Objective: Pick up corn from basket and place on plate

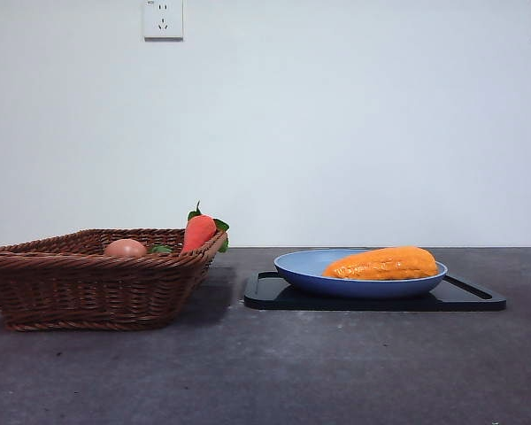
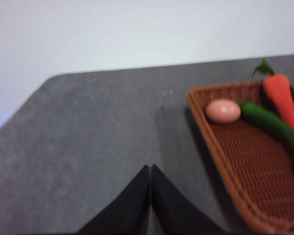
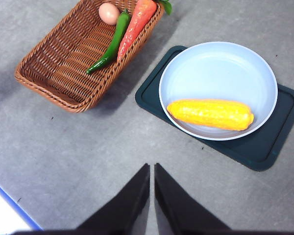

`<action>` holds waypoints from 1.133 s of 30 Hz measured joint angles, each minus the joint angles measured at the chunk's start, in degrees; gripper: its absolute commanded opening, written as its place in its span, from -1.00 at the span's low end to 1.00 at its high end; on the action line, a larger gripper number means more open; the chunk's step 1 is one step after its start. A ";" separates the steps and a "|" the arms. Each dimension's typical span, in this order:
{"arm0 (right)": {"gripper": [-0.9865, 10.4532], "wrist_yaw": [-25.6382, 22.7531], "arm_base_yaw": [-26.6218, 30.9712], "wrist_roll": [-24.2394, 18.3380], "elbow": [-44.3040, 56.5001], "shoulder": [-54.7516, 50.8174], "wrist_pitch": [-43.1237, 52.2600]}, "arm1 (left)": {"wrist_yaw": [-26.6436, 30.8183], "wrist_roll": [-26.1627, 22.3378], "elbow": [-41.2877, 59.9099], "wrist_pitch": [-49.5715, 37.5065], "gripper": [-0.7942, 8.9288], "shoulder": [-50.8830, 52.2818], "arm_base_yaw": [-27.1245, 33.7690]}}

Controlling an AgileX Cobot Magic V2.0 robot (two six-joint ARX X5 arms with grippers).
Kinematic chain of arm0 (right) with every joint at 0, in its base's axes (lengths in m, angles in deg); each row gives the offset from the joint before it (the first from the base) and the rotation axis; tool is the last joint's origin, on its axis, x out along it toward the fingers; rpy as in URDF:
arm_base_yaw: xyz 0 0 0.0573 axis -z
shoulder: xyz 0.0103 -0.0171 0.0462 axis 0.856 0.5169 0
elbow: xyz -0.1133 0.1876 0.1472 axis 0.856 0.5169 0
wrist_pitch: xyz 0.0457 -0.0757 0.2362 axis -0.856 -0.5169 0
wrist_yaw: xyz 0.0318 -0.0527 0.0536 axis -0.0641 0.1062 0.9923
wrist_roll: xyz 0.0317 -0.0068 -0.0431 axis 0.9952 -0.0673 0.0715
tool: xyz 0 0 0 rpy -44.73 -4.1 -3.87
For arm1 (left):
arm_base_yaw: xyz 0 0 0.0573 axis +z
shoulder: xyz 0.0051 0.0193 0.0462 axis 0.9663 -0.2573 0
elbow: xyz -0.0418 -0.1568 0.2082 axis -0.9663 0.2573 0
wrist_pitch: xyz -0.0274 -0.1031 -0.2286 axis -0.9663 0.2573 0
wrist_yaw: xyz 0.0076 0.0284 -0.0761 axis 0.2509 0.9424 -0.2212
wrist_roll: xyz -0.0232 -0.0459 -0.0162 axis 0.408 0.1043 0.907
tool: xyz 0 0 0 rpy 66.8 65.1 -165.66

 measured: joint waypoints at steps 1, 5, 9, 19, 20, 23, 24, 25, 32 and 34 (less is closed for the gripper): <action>-0.82 0.00 0.00 0.00 0.00 0.00 0.02 | 0.00 0.04 1.38 -0.02 -0.83 0.90 0.00; -0.82 0.00 0.00 0.00 0.00 0.00 0.74 | 0.00 0.59 5.73 0.46 -0.83 4.00 0.00; -0.82 0.00 0.00 0.00 0.00 0.00 1.92 | 0.00 1.09 6.58 0.85 -0.83 6.64 0.00; -0.82 -0.02 0.00 0.00 0.00 0.00 4.00 | 0.00 2.97 6.64 1.60 -0.83 7.76 0.00; -0.82 -0.02 0.00 0.00 0.00 0.00 4.02 | 0.00 3.04 6.64 1.60 -0.83 7.74 0.00; -0.82 -0.02 0.00 0.00 0.00 0.00 4.92 | 0.00 3.15 6.64 1.55 -0.83 7.72 0.00; -0.82 0.00 0.00 0.00 0.00 0.00 5.22 | 0.00 3.17 6.64 1.55 -0.83 7.72 0.00; -0.82 0.00 0.00 0.00 0.00 0.00 5.73 | 0.00 3.17 6.64 1.53 -0.83 7.72 0.00; -0.82 0.00 0.00 0.00 0.00 0.00 7.04 | 0.00 3.19 6.64 1.53 -0.83 7.72 0.00; -0.82 0.00 0.00 0.00 0.00 0.00 7.02 | -0.02 3.17 6.64 1.53 -0.83 7.72 0.00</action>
